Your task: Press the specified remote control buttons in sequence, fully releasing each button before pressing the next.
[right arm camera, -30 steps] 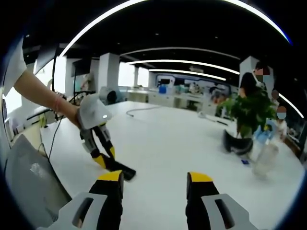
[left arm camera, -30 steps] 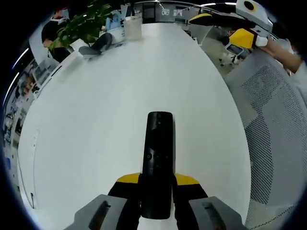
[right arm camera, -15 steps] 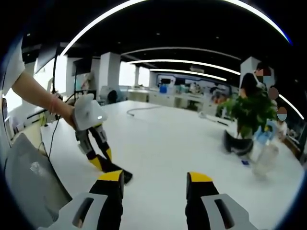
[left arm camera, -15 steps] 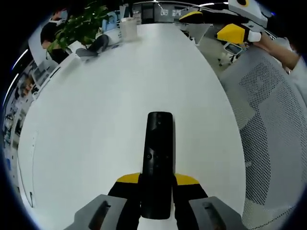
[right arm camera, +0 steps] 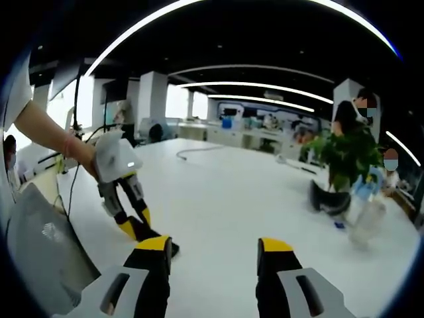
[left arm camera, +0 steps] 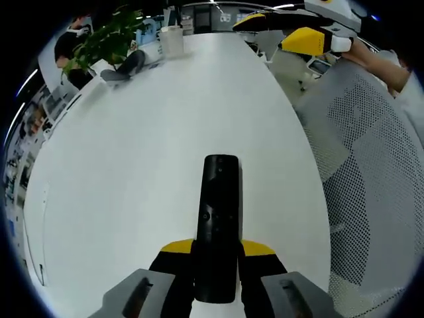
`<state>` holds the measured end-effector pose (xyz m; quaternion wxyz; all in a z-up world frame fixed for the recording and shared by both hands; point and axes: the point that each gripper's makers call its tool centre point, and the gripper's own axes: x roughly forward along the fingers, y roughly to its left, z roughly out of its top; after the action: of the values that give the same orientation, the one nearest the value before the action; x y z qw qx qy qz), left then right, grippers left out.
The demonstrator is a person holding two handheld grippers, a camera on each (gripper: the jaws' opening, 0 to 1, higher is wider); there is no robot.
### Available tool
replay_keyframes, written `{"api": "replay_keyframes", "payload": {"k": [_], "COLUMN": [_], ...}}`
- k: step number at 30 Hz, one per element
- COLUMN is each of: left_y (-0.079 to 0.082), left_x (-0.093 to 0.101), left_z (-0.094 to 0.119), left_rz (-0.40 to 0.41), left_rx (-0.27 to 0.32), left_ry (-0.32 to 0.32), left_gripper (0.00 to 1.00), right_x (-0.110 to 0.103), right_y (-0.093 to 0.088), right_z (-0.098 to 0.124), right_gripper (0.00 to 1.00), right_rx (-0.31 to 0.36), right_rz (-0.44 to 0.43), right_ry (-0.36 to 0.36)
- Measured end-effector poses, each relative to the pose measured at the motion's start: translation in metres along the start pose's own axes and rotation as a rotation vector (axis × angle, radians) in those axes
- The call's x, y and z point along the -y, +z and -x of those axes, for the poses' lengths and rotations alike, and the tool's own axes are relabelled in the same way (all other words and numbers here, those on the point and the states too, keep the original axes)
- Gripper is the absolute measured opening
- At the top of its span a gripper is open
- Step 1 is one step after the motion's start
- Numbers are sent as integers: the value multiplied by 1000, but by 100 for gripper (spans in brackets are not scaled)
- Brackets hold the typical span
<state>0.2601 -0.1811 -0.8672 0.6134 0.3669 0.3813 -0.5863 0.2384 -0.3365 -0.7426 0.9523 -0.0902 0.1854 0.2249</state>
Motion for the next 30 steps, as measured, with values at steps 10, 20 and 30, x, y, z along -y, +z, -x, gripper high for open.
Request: {"api": "replay_keyframes", "payload": {"k": [10, 20, 30], "left_y": [0, 0, 0], "left_x": [13, 21, 28], "left_z": [0, 0, 0], "left_rz": [-4, -5, 10], "left_rx": [9, 11, 23], "left_ry": [-4, -5, -2], "left_gripper": [24, 24, 24], "right_x": [-1, -2, -3], "right_y": [-1, -1, -2], "right_z": [-1, -1, -1], "right_gripper": [49, 49, 49], "right_rx": [-6, -9, -14], "right_rz": [6, 13, 15], "right_ry": [7, 8, 12]}}
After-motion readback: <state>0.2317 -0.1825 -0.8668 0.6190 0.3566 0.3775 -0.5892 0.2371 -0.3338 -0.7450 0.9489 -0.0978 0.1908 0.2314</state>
